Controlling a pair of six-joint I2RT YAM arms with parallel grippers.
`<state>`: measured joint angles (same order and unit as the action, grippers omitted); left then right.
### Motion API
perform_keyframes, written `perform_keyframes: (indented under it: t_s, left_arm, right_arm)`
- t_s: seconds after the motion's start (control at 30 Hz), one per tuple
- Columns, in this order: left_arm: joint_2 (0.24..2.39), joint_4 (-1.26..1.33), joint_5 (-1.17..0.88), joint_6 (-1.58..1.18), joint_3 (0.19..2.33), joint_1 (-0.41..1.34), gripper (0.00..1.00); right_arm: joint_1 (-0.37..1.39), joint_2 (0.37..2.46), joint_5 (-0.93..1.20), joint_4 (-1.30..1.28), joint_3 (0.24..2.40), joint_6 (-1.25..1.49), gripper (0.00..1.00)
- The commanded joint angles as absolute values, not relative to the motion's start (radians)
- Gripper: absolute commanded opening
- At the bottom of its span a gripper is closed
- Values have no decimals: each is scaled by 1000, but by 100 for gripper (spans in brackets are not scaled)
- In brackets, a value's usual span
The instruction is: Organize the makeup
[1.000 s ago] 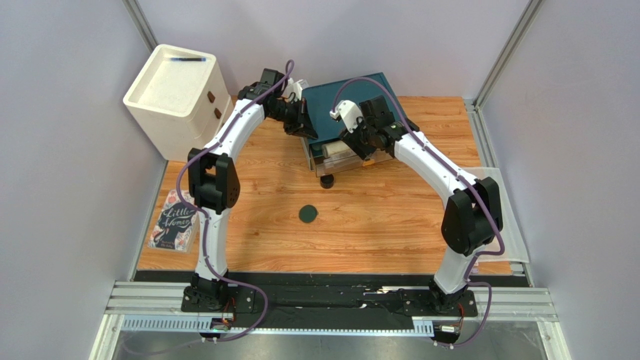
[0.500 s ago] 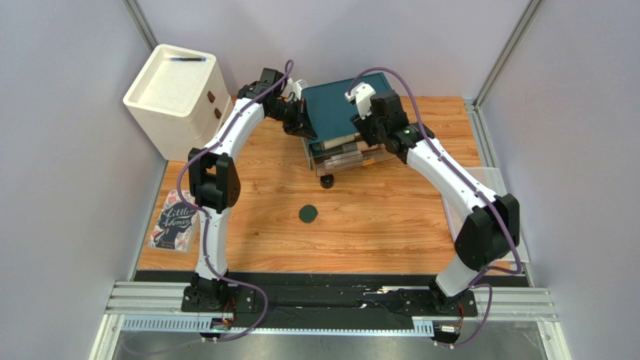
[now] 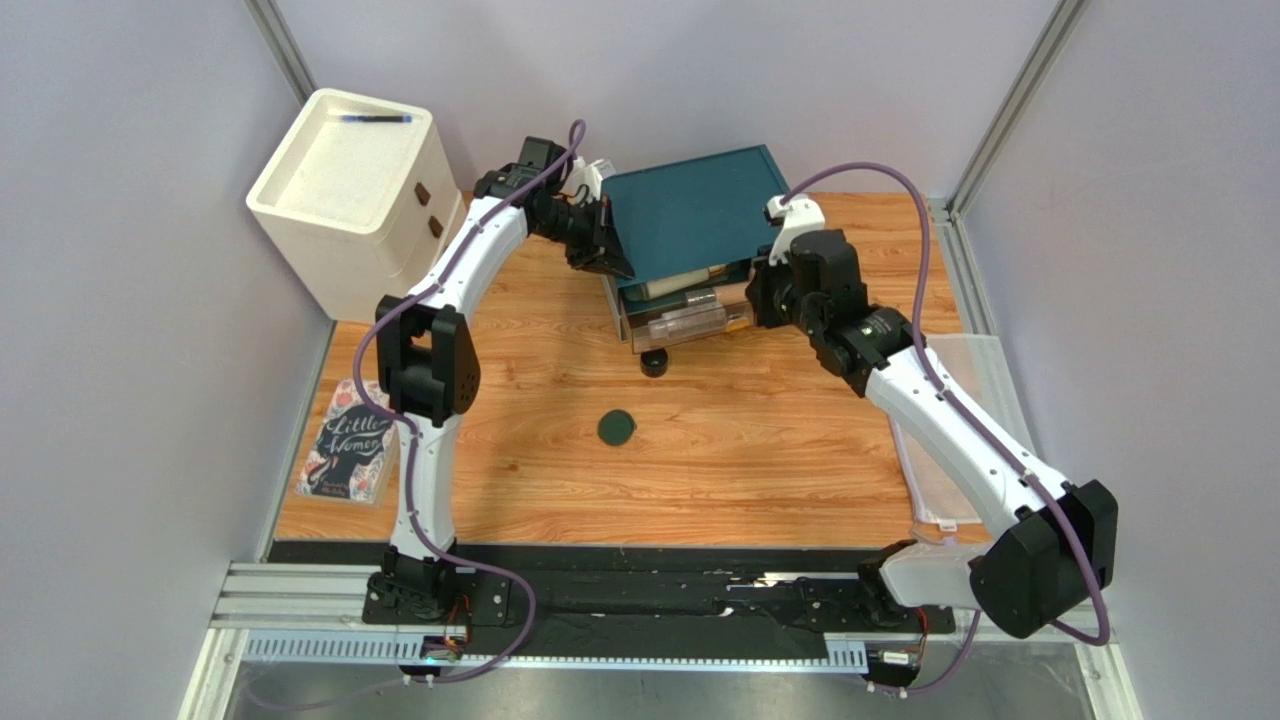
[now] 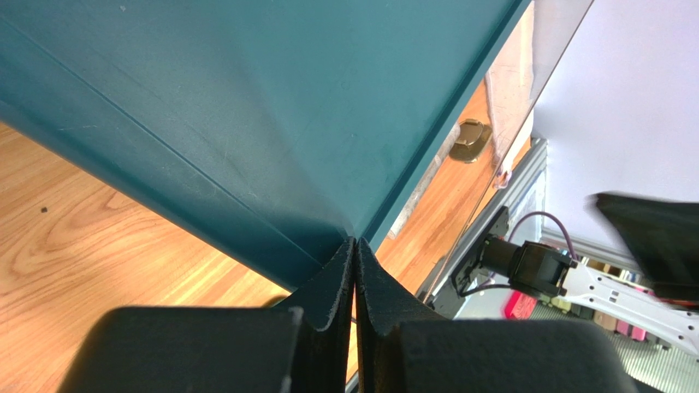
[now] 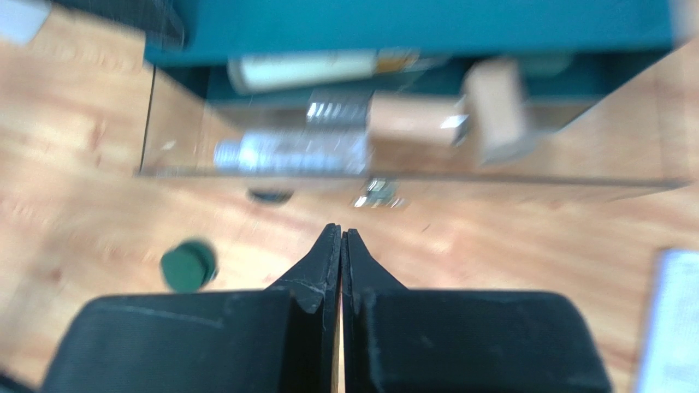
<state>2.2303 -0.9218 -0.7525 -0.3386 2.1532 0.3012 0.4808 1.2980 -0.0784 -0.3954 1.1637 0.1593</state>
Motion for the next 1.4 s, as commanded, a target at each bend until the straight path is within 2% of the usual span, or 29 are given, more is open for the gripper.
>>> perform_keyframes:
  t_s: [0.0, 0.33, 0.97, 1.1, 1.37]
  left_arm:
    - [2272, -1031, -660, -310, 2115, 308, 8]
    - [2263, -1046, -653, -307, 2125, 308, 8]
    - [2264, -1077, -643, -301, 2154, 308, 8]
    - [2264, -1085, -637, -296, 2161, 308, 8]
    - [2266, -1074, -641, -302, 2158, 308, 8]
  right_arm:
    - [482, 1302, 83, -410, 1083, 250, 0]
    - [483, 1405, 16, -339, 1034, 213, 0]
    - [482, 1913, -100, -331, 1560, 155, 0]
    - [482, 1916, -107, -363, 1585, 158, 0]
    - [482, 1731, -84, -376, 1369, 270, 0]
